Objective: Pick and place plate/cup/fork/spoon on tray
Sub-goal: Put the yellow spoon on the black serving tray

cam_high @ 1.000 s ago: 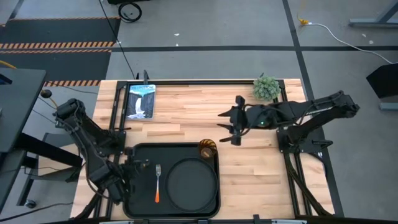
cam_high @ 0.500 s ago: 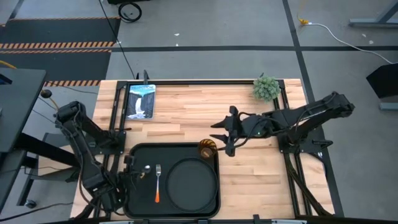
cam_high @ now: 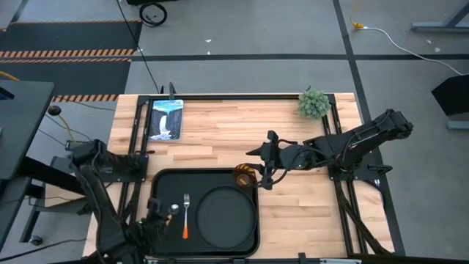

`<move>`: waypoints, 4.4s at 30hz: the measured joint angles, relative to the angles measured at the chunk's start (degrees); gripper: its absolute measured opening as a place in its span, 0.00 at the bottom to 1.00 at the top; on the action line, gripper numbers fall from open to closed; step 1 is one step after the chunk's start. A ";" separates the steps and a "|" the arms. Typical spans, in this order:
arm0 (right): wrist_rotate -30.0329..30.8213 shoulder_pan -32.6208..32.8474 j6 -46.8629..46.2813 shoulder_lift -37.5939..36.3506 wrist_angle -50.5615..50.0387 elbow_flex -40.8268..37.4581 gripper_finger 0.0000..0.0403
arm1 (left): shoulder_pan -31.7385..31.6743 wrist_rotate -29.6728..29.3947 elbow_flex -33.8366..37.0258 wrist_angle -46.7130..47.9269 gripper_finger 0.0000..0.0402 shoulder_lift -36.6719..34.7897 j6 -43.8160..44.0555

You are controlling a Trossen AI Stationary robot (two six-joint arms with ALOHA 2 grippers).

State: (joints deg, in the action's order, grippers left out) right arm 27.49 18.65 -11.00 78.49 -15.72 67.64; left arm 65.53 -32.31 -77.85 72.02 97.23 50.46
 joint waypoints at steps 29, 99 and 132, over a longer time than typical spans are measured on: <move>-0.37 0.74 -1.32 0.41 -0.66 -0.04 0.43 | 5.50 -5.99 -6.12 11.89 0.10 21.21 1.37; -0.59 1.20 1.74 0.38 0.85 -0.04 0.43 | -14.58 15.40 39.82 -28.26 0.27 -25.82 9.13; -0.74 1.27 1.96 0.38 1.57 -0.04 0.43 | -17.81 22.51 44.49 -37.02 0.17 -21.79 2.86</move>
State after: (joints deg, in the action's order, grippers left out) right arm 26.74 19.92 -9.04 78.87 -14.15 67.59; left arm 47.72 -9.80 -33.36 35.00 75.44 53.32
